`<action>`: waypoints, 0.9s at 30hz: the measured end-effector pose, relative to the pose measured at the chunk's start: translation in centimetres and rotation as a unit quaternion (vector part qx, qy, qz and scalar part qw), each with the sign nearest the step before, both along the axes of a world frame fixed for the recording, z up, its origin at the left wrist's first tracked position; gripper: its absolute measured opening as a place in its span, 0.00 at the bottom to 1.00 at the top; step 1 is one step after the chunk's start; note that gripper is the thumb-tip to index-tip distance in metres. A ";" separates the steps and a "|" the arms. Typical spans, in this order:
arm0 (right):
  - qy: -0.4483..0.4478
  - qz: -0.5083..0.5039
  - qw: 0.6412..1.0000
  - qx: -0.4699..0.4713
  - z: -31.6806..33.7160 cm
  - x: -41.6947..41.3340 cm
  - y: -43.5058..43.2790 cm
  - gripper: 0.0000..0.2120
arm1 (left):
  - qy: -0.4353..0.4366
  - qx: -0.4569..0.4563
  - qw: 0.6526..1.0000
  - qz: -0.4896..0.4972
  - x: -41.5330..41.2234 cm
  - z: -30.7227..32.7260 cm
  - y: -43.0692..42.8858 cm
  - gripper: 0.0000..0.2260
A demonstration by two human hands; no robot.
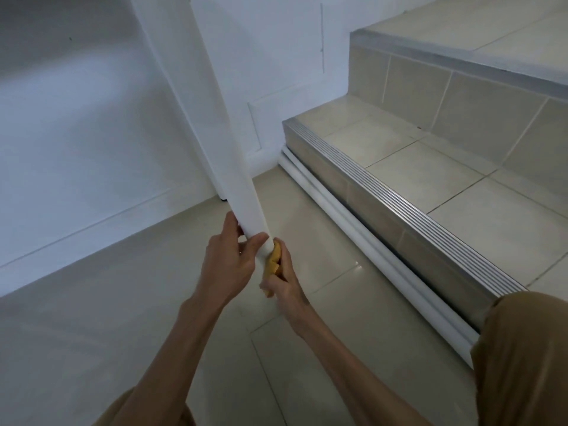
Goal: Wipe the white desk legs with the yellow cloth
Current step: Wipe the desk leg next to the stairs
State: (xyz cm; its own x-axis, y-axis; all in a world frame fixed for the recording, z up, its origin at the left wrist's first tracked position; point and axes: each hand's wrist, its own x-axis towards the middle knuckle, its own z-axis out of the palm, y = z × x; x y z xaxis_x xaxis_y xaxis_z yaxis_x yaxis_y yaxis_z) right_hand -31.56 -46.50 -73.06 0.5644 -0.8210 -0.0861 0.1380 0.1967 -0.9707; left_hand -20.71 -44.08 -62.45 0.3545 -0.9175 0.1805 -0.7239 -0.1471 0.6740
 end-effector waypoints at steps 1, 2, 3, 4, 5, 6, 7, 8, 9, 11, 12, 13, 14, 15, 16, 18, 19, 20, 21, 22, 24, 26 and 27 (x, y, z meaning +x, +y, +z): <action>-0.024 -0.012 1.000 -0.012 0.4 0.3 0.3 0.37 | -0.003 0.011 1.000 -0.010 0.2 0.2 -0.1 0.22; -0.033 -0.034 0.998 -0.028 0.5 0.7 0.5 0.36 | -0.018 0.017 0.999 -0.020 0.4 0.6 -0.2 0.24; -0.031 -0.062 0.997 -0.045 0.4 1.2 0.7 0.33 | -0.036 0.013 0.999 -0.024 0.5 1.1 -0.3 0.24; -0.012 -0.096 0.993 -0.064 0.2 1.8 0.8 0.30 | -0.050 -0.001 0.998 -0.024 0.6 1.7 -0.3 0.24; 0.014 -0.133 0.987 -0.087 -0.4 2.5 0.7 0.29 | -0.053 -0.023 0.998 -0.021 0.6 2.2 -0.5 0.23; 0.037 -0.165 0.980 -0.108 -1.0 3.1 0.5 0.28 | -0.051 -0.044 0.998 -0.018 0.5 2.5 -0.7 0.22; 0.051 -0.189 0.972 -0.129 -1.6 3.5 0.4 0.27 | -0.051 -0.058 0.997 -0.016 0.3 2.7 -0.9 0.22; 0.061 -0.205 0.966 -0.145 -2.4 3.7 0.2 0.27 | -0.056 -0.065 0.996 -0.014 0.2 2.7 -1.0 0.22; 0.068 -0.211 0.962 -0.157 -3.2 3.8 -0.1 0.26 | -0.063 -0.071 0.995 -0.011 0.1 2.6 -1.1 0.22; 0.086 -0.198 0.964 -0.156 -5.3 3.3 -0.3 0.25 | -0.069 -0.080 0.994 -0.002 -0.1 2.4 -1.1 0.24; 0.094 -0.182 0.968 -0.145 -6.6 3.0 -0.3 0.24 | -0.067 -0.084 0.994 0.005 -0.2 2.2 -1.0 0.25; 0.104 -0.168 0.972 -0.131 -7.9 2.9 -0.2 0.24 | -0.064 -0.089 0.994 0.012 -0.2 2.0 -0.9 0.25; 0.121 -0.151 0.974 -0.116 -9.0 2.8 -0.2 0.24 | -0.060 -0.095 0.993 0.018 -0.2 1.8 -0.8 0.26; 0.140 -0.132 0.976 -0.098 -10.2 2.4 -0.2 0.25 | -0.058 -0.098 0.993 0.019 -0.4 1.7 -0.8 0.28; 0.162 -0.111 0.977 -0.085 -11.1 2.0 -0.4 0.26 | -0.059 -0.100 0.993 0.020 -0.6 1.6 -0.8 0.29; 0.204 -0.046 0.976 -0.067 -12.0 0.9 -1.2 0.29 | -0.058 -0.103 0.993 0.026 -0.7 1.1 -0.9 0.30; 0.218 -0.005 0.975 -0.048 -11.8 0.4 -1.7 0.29 | -0.054 -0.101 0.993 0.028 -0.7 1.0 -0.9 0.29; 0.233 0.033 0.971 -0.026 -11.0 -0.1 -2.1 0.29 | -0.051 -0.102 0.993 0.032 -0.7 0.9 -0.8 0.28; 0.251 0.062 0.966 -0.012 -10.1 -0.5 -2.6 0.29 | -0.049 -0.104 0.993 0.035 -0.9 0.9 -0.8 0.27; 0.259 0.073 0.963 0.003 -8.9 -0.5 -2.9 0.29 | -0.050 -0.105 0.993 0.034 -0.9 0.8 -0.8 0.27; 0.223 0.064 0.972 0.034 -6.5 -0.4 -2.6 0.31 | -0.049 -0.108 0.992 0.035 -0.9 0.8 -0.8 0.26; 0.134 0.048 0.988 0.060 -4.6 -0.5 -1.5 0.35 | -0.052 -0.110 0.992 0.038 -0.9 0.8 -0.8 0.25; 0.078 0.040 0.993 0.073 -3.7 -0.9 -0.8 0.37 | -0.050 -0.110 0.992 0.036 -0.9 0.7 -0.9 0.25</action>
State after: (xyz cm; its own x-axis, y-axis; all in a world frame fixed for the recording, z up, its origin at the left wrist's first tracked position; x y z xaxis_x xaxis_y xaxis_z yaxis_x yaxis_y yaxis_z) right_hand -32.46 -47.31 -76.78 0.5973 -0.7464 -0.2935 -0.0338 0.3421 -0.9390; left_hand -21.65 -44.99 -61.78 0.3885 -0.8246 0.4111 -0.7812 -0.0582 0.6216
